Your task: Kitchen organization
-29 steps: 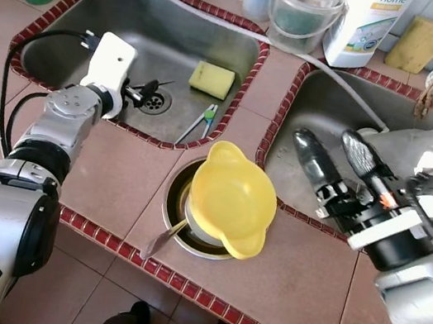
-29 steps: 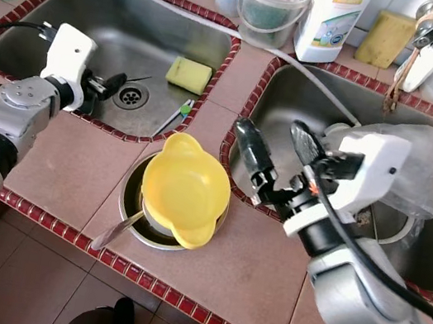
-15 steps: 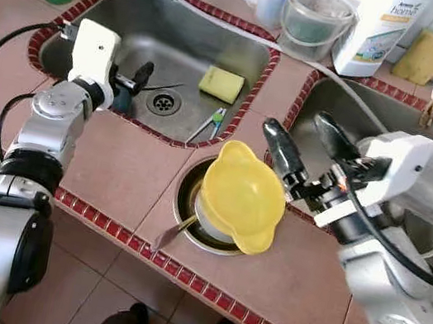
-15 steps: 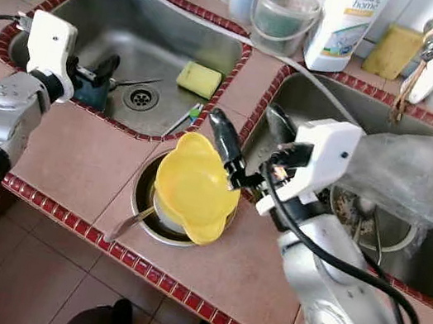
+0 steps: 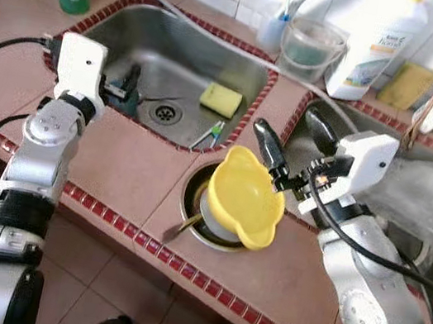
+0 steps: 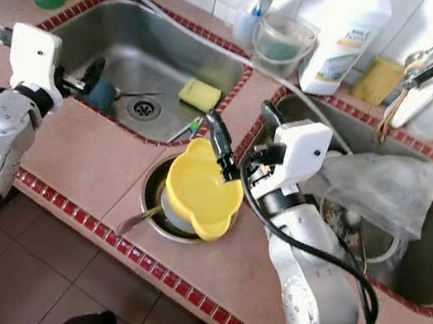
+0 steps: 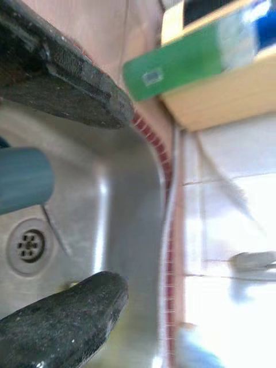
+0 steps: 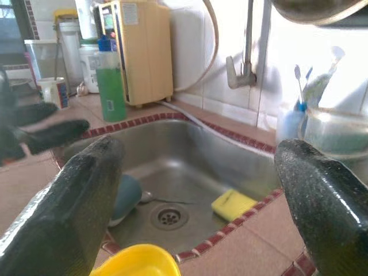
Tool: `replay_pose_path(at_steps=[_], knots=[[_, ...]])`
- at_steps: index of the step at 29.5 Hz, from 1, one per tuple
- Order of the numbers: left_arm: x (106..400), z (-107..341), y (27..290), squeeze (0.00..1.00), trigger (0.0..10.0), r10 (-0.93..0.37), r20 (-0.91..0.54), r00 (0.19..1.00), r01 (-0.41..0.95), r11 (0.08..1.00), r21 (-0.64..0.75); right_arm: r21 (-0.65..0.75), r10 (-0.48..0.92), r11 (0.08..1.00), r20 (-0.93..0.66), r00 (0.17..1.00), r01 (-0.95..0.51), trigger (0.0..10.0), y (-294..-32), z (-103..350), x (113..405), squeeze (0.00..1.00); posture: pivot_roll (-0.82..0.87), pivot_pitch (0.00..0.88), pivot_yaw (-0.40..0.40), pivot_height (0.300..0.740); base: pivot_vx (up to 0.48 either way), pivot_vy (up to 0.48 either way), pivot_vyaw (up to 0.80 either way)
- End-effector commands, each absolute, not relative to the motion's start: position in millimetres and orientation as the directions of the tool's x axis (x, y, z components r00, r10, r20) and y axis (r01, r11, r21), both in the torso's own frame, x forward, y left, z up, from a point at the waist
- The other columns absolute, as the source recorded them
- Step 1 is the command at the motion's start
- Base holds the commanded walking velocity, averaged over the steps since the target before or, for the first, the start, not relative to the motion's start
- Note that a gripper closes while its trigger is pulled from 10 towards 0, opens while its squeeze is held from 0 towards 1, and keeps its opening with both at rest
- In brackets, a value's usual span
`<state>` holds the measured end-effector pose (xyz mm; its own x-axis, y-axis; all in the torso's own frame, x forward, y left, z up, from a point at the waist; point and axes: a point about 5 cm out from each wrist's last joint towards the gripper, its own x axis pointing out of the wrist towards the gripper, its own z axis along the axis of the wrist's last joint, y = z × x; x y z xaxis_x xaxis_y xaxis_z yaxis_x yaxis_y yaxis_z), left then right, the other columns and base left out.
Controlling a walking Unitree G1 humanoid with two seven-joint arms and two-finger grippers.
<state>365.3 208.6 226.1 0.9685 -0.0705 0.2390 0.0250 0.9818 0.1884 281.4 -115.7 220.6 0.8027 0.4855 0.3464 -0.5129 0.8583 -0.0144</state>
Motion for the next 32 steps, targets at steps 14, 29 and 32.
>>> replay_pose_path(at_steps=[14, 29, 32], knots=[[323, 229, 165, 0.0, 10.0, -0.101, 0.337, 0.936, 0.098, 0.995, 0.029, -0.058, 0.45, 0.883, 0.395, 0.801, -0.467, 10.0, -110, 215, 293, 0.0, 0.03, 0.025, -0.057, 0.74, 0.0, 0.0, 0.0], [291, 192, 155, 0.0, 10.0, -0.157, 0.221, 0.962, 0.166, 0.986, -0.02, -0.056, 0.367, 0.926, 0.371, 0.853, -0.374, 10.0, -111, 189, 286, 0.0, 0.0, 0.035, -0.038, 0.74, 0.0, 0.0, 0.0], [287, 190, 154, 0.0, 10.0, -0.161, 0.216, 0.963, 0.172, 0.984, -0.034, -0.05, 0.349, 0.933, 0.359, 0.865, -0.356, 10.0, -112, 183, 284, 0.0, -0.01, 0.038, -0.036, 0.74, 0.0, 0.0, 0.0]])
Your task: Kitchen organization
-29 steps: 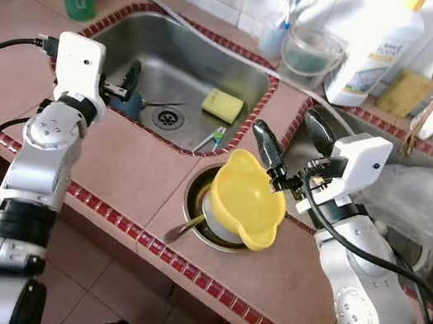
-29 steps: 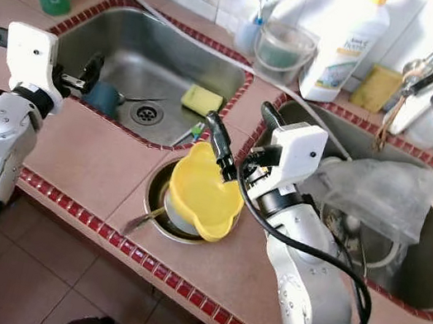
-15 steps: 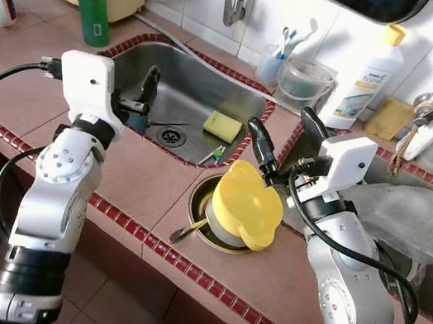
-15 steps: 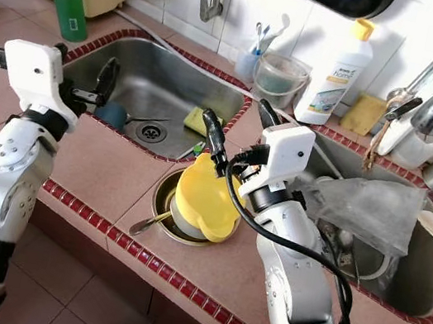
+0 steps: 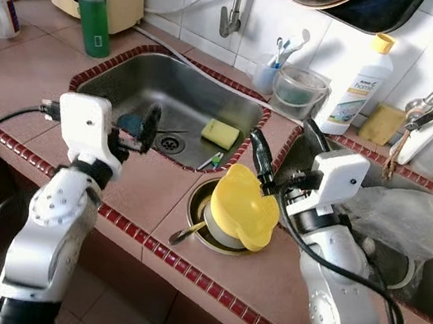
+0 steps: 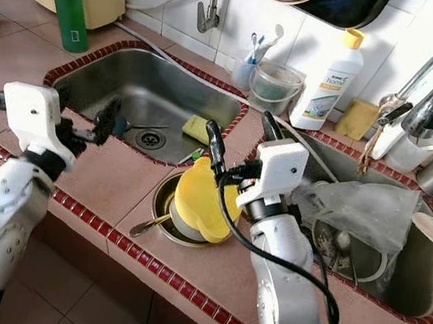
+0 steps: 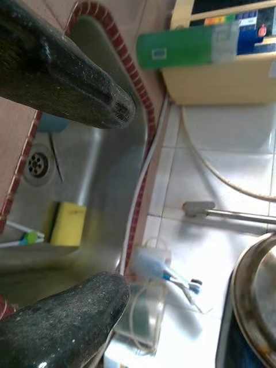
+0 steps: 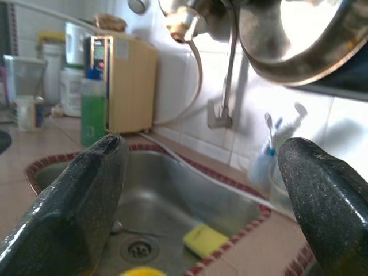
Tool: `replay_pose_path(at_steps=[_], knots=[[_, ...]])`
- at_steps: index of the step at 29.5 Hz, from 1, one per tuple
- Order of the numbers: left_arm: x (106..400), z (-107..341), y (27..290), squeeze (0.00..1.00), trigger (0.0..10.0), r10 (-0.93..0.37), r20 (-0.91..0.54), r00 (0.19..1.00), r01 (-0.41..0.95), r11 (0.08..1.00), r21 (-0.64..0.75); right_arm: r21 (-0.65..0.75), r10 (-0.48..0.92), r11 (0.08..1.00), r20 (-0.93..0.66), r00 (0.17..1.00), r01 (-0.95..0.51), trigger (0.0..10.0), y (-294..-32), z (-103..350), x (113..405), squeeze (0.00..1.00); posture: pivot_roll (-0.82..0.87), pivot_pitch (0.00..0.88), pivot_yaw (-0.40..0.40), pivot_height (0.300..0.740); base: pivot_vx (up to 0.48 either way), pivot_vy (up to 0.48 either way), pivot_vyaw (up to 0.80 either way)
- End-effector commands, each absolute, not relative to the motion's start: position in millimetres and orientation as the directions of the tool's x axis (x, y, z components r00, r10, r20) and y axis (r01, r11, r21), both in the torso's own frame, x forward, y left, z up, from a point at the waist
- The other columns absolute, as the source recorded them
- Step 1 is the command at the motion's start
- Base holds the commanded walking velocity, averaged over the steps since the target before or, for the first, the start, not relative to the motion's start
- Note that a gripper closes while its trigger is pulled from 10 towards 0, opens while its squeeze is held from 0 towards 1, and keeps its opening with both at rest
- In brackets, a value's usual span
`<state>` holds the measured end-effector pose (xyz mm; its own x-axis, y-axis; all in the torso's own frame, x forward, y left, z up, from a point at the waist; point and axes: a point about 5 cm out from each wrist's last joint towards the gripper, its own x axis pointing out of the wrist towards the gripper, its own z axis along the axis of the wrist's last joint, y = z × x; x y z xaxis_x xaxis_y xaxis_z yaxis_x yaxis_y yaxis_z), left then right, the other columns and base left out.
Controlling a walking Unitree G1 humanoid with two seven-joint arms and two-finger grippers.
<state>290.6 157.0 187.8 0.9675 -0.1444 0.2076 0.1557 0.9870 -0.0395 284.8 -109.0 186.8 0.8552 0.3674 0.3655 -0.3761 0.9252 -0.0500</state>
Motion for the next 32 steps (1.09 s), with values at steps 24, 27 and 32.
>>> replay_pose_path(at_steps=[24, 27, 32], knots=[[258, 160, 166, 0.0, 10.0, -0.121, 0.201, 0.972, 0.13, 0.991, -0.033, -0.049, 0.207, 0.978, 0.302, 0.931, -0.202, 10.0, -131, 152, 264, 0.0, -0.03, 0.04, -0.028, 0.74, 0.0, 0.0, 0.0], [254, 157, 162, 0.0, 10.0, -0.192, 0.18, 0.965, 0.195, 0.981, 0.001, -0.042, 0.207, 0.978, 0.284, 0.936, -0.204, 10.0, -133, 150, 262, 0.0, -0.03, 0.041, -0.03, 0.74, 0.0, 0.0, 0.0], [251, 162, 164, 0.0, 10.0, -0.257, 0.179, 0.95, 0.258, 0.966, 0.021, -0.021, 0.257, 0.965, 0.255, 0.932, -0.261, 10.0, -135, 150, 261, 0.0, -0.03, 0.044, -0.03, 0.74, 0.0, 0.0, 0.0]])
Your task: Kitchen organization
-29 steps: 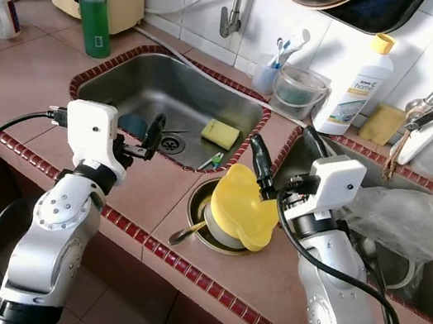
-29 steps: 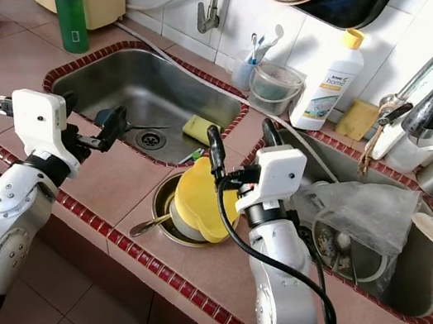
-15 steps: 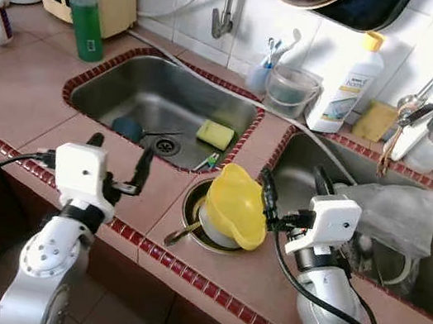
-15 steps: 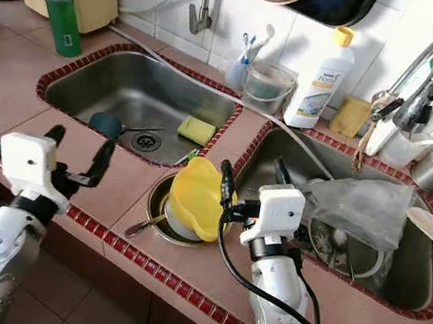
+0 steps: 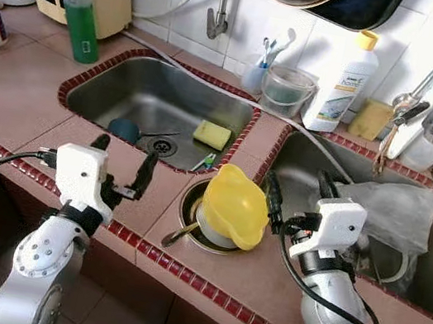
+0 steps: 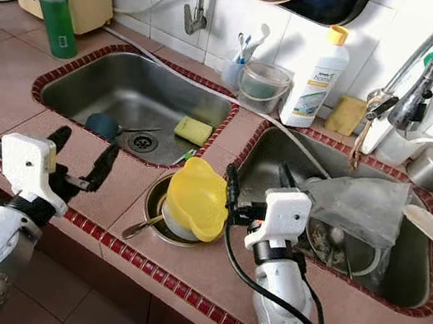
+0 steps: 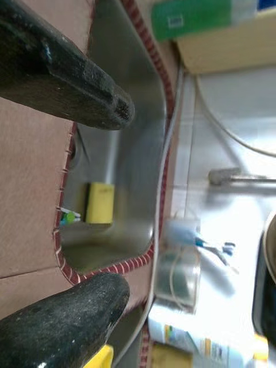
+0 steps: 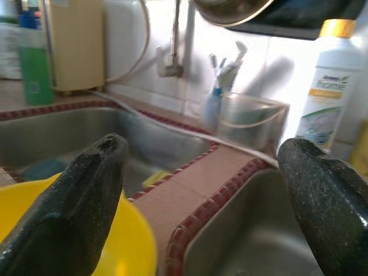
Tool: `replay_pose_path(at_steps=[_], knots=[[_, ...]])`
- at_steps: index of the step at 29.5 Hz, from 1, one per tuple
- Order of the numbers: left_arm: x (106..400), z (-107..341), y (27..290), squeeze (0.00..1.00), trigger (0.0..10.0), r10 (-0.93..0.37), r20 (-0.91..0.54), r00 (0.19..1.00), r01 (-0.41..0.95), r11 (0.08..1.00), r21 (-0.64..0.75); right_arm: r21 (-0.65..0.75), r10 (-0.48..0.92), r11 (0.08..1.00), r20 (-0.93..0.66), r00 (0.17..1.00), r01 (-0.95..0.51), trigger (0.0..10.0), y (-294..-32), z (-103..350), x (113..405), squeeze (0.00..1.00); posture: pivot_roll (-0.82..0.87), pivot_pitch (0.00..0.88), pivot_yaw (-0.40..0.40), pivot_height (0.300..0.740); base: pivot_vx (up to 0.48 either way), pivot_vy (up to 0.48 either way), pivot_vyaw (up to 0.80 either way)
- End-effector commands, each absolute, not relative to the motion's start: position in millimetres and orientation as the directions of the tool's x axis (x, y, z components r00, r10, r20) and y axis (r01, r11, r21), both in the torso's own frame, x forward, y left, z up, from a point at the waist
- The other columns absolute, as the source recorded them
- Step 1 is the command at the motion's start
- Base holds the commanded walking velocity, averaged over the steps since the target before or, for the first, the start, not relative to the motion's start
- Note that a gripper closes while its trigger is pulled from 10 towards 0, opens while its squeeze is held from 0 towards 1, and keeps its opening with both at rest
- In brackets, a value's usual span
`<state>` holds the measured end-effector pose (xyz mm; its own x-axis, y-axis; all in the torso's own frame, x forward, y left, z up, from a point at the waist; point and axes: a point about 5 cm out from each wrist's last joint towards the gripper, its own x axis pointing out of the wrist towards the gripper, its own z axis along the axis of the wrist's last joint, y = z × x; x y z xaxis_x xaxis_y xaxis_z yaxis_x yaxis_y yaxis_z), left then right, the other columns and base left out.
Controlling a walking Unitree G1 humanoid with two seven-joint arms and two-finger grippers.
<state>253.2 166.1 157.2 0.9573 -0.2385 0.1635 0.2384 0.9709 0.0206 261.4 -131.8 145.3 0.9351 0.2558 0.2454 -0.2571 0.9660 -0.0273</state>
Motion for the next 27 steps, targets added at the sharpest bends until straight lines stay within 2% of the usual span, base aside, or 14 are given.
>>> replay_pose_path(at_steps=[1, 7, 15, 22, 27], knots=[[251, 164, 165, 0.0, 10.0, -0.277, 0.179, 0.944, 0.274, 0.961, 0.039, -0.006, 0.283, 0.957, 0.237, 0.929, -0.29, 10.0, -135, 149, 260, 0.0, -0.02, 0.046, -0.032, 0.74, 0.0, 0.0, 0.0], [247, 169, 164, 0.0, 10.0, -0.37, 0.169, 0.913, 0.356, 0.928, 0.11, 0.009, 0.358, 0.93, 0.186, 0.915, -0.366, 10.0, -137, 150, 258, 0.0, -0.02, 0.044, -0.039, 0.74, 0.0, 0.0, 0.0], [238, 185, 150, 0.0, 10.0, -0.539, 0.184, 0.822, 0.495, 0.836, 0.239, 0.087, 0.434, 0.891, 0.127, 0.892, -0.446, 10.0, -143, 156, 265, 0.0, 0.0, 0.028, -0.066, 0.74, 0.0, 0.0, 0.0], [232, 196, 141, 0.0, 10.0, -0.614, 0.195, 0.765, 0.559, 0.783, 0.272, 0.132, 0.458, 0.876, 0.073, 0.886, -0.464, 10.0, -151, 160, 277, 0.0, 0.02, 0.013, -0.088, 0.74, 0.0, 0.0, 0.0], [227, 199, 137, 0.0, 10.0, -0.637, 0.203, 0.744, 0.587, 0.767, 0.257, 0.212, 0.484, 0.852, 0.03, 0.874, -0.479, 10.0, -154, 164, 282, 0.0, 0.03, 0.011, -0.096, 0.74, 0.0, 0.0, 0.0]])
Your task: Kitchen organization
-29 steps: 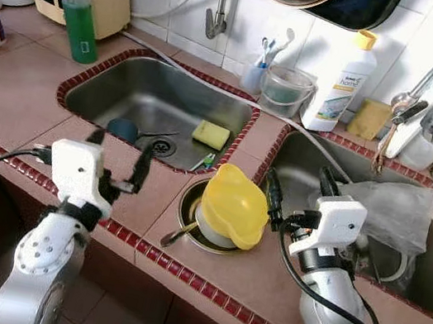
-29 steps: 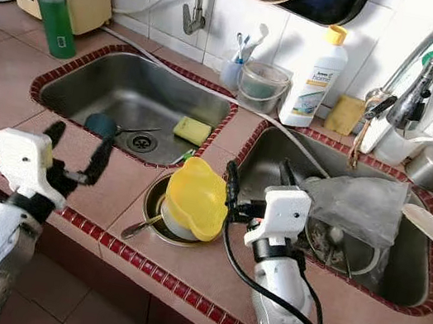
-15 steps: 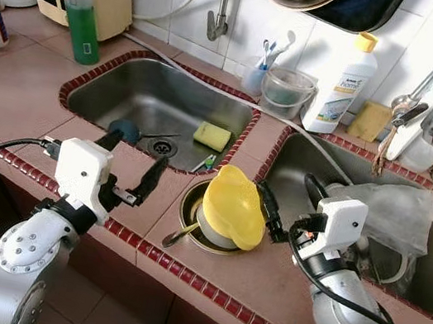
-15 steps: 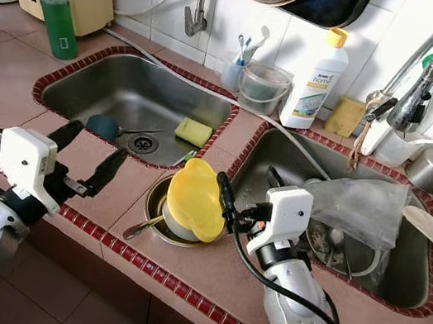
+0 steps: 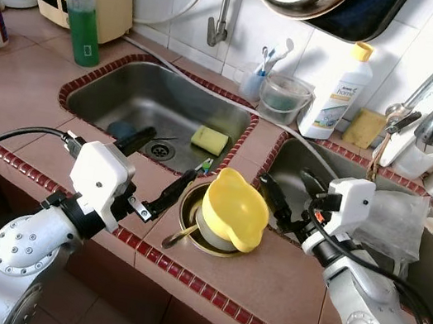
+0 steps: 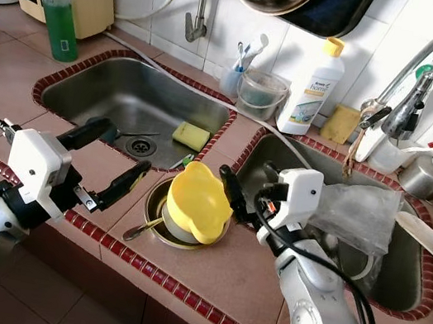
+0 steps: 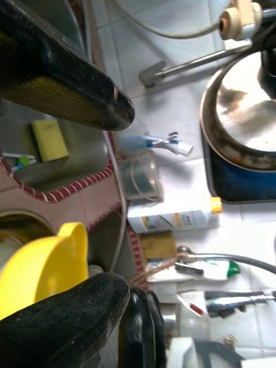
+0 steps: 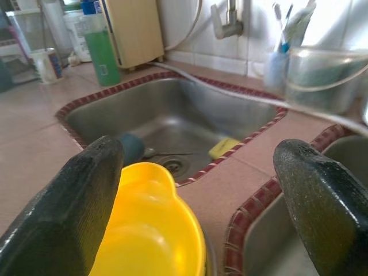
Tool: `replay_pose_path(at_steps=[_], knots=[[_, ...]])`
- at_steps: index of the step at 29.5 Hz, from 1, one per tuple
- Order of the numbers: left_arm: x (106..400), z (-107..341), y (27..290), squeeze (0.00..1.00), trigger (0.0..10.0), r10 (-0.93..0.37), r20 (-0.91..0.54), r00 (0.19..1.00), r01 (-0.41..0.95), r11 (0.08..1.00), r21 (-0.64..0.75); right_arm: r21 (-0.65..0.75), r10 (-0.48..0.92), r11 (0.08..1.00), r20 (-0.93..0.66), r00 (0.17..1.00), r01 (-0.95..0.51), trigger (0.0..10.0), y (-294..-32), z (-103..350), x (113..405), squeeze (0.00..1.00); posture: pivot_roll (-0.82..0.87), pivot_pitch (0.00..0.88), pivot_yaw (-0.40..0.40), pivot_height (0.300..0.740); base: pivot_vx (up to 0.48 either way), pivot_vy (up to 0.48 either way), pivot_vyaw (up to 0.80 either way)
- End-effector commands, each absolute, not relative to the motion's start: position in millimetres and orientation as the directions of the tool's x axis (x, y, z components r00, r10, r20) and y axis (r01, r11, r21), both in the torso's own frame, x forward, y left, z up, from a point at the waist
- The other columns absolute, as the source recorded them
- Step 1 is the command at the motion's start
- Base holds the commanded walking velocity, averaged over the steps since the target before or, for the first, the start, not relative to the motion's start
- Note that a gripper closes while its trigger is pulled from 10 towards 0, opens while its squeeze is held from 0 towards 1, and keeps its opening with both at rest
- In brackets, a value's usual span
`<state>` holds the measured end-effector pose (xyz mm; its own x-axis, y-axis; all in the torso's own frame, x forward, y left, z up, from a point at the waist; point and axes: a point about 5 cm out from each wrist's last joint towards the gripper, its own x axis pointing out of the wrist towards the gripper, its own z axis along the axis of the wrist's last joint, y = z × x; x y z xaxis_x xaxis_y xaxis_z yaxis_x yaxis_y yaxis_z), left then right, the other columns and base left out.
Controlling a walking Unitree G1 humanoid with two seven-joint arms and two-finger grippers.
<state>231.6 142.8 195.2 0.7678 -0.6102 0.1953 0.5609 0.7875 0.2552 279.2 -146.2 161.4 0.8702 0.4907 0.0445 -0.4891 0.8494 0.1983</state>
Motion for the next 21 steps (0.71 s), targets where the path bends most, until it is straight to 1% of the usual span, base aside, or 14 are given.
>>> replay_pose_path(at_steps=[1, 3, 10, 15, 21], knots=[[226, 200, 136, 0.0, 10.0, -0.642, 0.203, 0.739, 0.591, 0.763, 0.262, 0.229, 0.498, 0.842, 0.023, 0.867, -0.489, 10.0, -154, 165, 282, 0.0, 0.03, 0.012, -0.097, 0.74, 0.0, 0.0, 0.0], [223, 203, 134, 0.0, 10.0, -0.654, 0.209, 0.727, 0.602, 0.754, 0.264, 0.265, 0.515, 0.825, 0.013, 0.857, -0.499, 10.0, -155, 167, 283, 0.0, 0.03, 0.015, -0.1, 0.74, 0.0, 0.0, 0.0], [217, 205, 128, 0.0, 10.0, -0.678, 0.21, 0.704, 0.629, 0.733, 0.259, 0.275, 0.517, 0.828, -0.033, 0.856, -0.489, 10.0, -158, 162, 284, 0.0, 0.04, 0.021, -0.102, 0.74, 0.0, 0.0, 0.0], [207, 202, 118, 0.0, 10.0, -0.717, 0.19, 0.671, 0.673, 0.696, 0.251, 0.303, 0.518, 0.825, -0.067, 0.853, -0.477, 10.0, -159, 158, 283, 0.0, 0.04, 0.039, -0.103, 0.74, 0.0, 0.0, 0.0], [203, 201, 114, 0.0, 10.0, -0.725, 0.184, 0.663, 0.684, 0.688, 0.242, 0.319, 0.526, 0.818, -0.078, 0.847, -0.479, 10.0, -158, 156, 283, 0.0, 0.04, 0.055, -0.104, 0.74, 0.0, 0.0, 0.0]])
